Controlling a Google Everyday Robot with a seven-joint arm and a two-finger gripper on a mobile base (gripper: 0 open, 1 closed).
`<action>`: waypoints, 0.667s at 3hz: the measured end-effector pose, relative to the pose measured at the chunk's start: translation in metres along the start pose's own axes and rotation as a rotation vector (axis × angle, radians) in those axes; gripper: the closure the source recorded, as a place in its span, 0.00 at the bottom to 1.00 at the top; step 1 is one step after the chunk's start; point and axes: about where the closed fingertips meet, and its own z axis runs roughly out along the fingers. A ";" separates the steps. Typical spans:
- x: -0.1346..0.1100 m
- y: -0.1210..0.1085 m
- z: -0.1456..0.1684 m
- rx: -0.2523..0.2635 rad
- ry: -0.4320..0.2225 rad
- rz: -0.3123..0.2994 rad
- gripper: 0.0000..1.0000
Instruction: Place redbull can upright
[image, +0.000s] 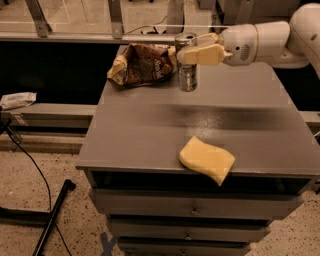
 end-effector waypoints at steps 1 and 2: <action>0.001 0.016 -0.015 0.066 -0.222 0.026 1.00; 0.019 0.032 -0.014 0.123 -0.227 0.068 1.00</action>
Offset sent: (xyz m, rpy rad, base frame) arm -0.0465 -0.0282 -0.0347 0.1996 0.0542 -0.2303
